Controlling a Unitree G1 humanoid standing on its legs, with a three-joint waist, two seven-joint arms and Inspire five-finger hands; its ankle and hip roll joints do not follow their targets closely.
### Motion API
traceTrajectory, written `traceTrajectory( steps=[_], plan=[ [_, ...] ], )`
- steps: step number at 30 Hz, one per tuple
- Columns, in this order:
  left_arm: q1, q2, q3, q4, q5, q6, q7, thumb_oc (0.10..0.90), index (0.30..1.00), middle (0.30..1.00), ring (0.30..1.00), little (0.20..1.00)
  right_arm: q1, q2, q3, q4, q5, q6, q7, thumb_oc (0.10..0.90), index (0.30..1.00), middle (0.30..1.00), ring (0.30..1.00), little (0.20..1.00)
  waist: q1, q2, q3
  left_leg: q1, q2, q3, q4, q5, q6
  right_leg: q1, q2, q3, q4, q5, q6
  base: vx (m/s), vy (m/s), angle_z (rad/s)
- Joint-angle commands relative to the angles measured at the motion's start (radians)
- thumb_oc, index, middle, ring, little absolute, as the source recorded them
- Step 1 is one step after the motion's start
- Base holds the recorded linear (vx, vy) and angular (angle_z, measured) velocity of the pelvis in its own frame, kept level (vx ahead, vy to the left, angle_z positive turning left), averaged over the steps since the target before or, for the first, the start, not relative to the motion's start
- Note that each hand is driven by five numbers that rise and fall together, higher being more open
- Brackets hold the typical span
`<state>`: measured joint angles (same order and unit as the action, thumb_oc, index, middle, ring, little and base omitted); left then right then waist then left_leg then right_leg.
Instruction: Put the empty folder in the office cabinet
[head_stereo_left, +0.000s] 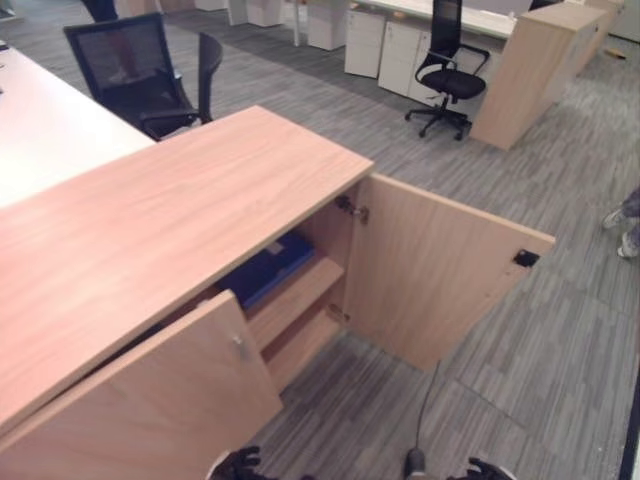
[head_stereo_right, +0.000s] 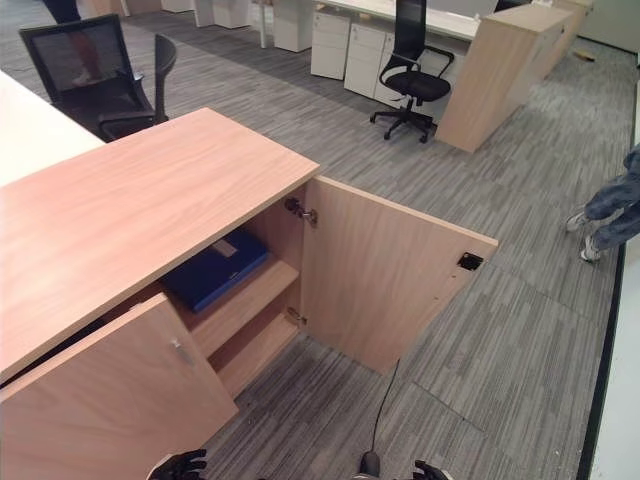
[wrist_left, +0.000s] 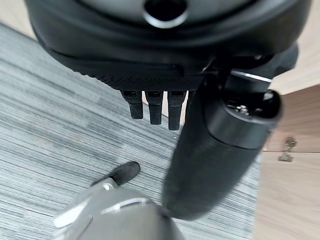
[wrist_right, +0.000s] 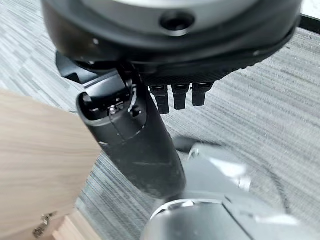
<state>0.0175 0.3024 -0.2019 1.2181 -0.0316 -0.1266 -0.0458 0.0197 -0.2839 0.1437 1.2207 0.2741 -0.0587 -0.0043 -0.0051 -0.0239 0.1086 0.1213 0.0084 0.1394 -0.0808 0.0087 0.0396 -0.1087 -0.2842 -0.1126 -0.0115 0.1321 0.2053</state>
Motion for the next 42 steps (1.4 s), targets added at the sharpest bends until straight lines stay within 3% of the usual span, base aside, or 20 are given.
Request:
traceTrajectory(
  steps=[1,2,7,12,16,22,25,26,27,29,35,42],
  plan=[
    [-0.019,0.025,0.006,-0.024,0.015,-0.029,0.016,0.800,0.900,0.900,0.900,0.900,-0.065,0.002,0.005,-0.050,-0.018,-0.020,0.020,0.800,0.900,0.900,0.900,0.900,0.018,0.012,0.017,-0.005,0.025,-0.113,0.007,-0.084,-0.072,0.049,0.006,0.039,0.058,-0.016,0.033,0.06,-0.113,0.38],
    [-0.017,0.026,0.005,-0.022,0.013,-0.029,0.017,0.800,0.900,0.900,0.900,0.900,-0.069,0.000,0.005,-0.051,-0.019,-0.017,0.020,0.800,0.900,0.900,0.900,0.900,0.016,0.013,0.016,-0.002,0.029,-0.116,0.004,-0.085,-0.077,0.041,0.003,0.045,0.052,0.004,0.039,0.11,-0.219,0.08],
    [-0.003,0.020,0.003,-0.008,0.025,-0.032,0.014,0.800,0.900,0.900,0.900,0.900,-0.070,-0.010,0.000,-0.035,-0.012,-0.021,0.024,0.800,0.900,0.900,0.900,0.900,0.030,0.016,-0.011,0.008,0.054,-0.106,0.001,-0.089,-0.107,0.093,0.013,-0.003,-0.031,-0.016,0.044,0.07,-0.194,-0.14],
    [-0.002,0.020,-0.029,-0.014,0.038,-0.035,0.005,0.800,0.900,0.900,0.900,0.900,-0.094,-0.060,-0.022,-0.038,0.018,-0.029,0.026,0.800,0.900,0.900,0.900,0.900,0.022,0.037,-0.019,0.001,0.120,-0.153,-0.003,-0.061,-0.149,0.123,0.064,-0.001,-0.035,-0.075,0.006,0.05,-0.232,0.21],
    [0.018,0.028,-0.056,-0.040,0.037,-0.040,-0.003,0.800,0.900,0.900,0.900,0.900,-0.190,-0.164,-0.044,-0.062,0.060,-0.044,0.015,0.800,0.900,0.900,0.900,0.900,0.039,0.057,-0.021,-0.010,0.178,-0.196,0.003,-0.021,-0.189,0.168,0.116,-0.040,-0.046,-0.130,-0.032,0.03,-0.222,0.27],
    [0.043,0.041,-0.101,-0.083,0.041,-0.047,-0.024,0.800,0.900,0.900,0.900,0.900,-0.368,-0.314,-0.028,-0.093,0.065,-0.067,-0.007,0.800,0.900,0.900,0.900,0.900,0.067,0.067,-0.008,-0.032,0.211,-0.233,0.035,0.019,-0.217,0.212,0.154,-0.079,-0.050,-0.167,-0.064,0.01,-0.134,0.26],
    [0.043,0.039,-0.125,-0.098,0.033,-0.047,-0.036,0.800,0.900,0.900,0.900,0.900,-0.458,-0.378,-0.021,-0.074,0.077,-0.071,-0.026,0.800,0.900,0.900,0.900,0.900,0.075,0.064,0.000,-0.067,0.209,-0.193,0.077,0.048,-0.215,0.235,0.151,-0.125,-0.049,-0.181,-0.072,-0.01,-0.076,0.35],
    [0.039,0.042,-0.132,-0.108,0.027,-0.043,-0.044,0.800,0.900,0.900,0.900,0.900,-0.508,-0.431,-0.036,-0.063,0.102,-0.073,-0.033,0.800,0.900,0.900,0.900,0.900,0.070,0.055,0.003,-0.092,0.207,-0.109,0.100,0.055,-0.209,0.251,0.147,-0.162,-0.049,-0.190,-0.075,-0.03,-0.104,0.98],
    [0.039,0.045,-0.134,-0.116,0.025,-0.041,-0.047,0.800,0.900,0.900,0.900,0.900,-0.541,-0.462,-0.037,-0.055,0.116,-0.076,-0.035,0.800,0.900,0.900,0.900,0.900,0.072,0.053,0.004,-0.103,0.204,-0.073,0.108,0.054,-0.209,0.255,0.147,-0.173,-0.048,-0.192,-0.077,-0.03,-0.083,1.18],
    [0.049,0.051,-0.133,-0.116,0.027,-0.041,-0.047,0.800,0.900,0.900,0.900,0.900,-0.593,-0.495,-0.027,-0.046,0.128,-0.076,-0.032,0.800,0.900,0.900,0.900,0.900,0.076,0.051,-0.002,-0.099,0.204,-0.065,0.100,0.053,-0.213,0.261,0.153,-0.178,-0.045,-0.195,-0.082,0.05,-0.061,0.80],
    [0.072,0.054,-0.136,-0.114,0.010,-0.039,-0.045,0.800,0.900,0.900,0.900,0.900,-0.701,-0.523,0.016,-0.050,0.143,-0.083,-0.033,0.800,0.900,0.900,0.900,0.900,0.087,0.055,-0.017,-0.062,0.214,-0.086,0.047,0.076,-0.221,0.276,0.172,-0.190,-0.041,-0.204,-0.089,0.05,-0.019,0.11],
    [0.077,0.047,-0.147,-0.129,0.004,-0.038,-0.037,0.800,0.900,0.900,0.900,0.900,-0.740,-0.462,0.077,-0.116,0.125,-0.085,-0.037,0.800,0.900,0.900,0.900,0.900,0.091,0.055,-0.021,-0.051,0.212,-0.096,0.024,0.076,-0.219,0.277,0.177,-0.194,-0.038,-0.209,-0.092,0.01,0.011,-0.02]
  ],
)
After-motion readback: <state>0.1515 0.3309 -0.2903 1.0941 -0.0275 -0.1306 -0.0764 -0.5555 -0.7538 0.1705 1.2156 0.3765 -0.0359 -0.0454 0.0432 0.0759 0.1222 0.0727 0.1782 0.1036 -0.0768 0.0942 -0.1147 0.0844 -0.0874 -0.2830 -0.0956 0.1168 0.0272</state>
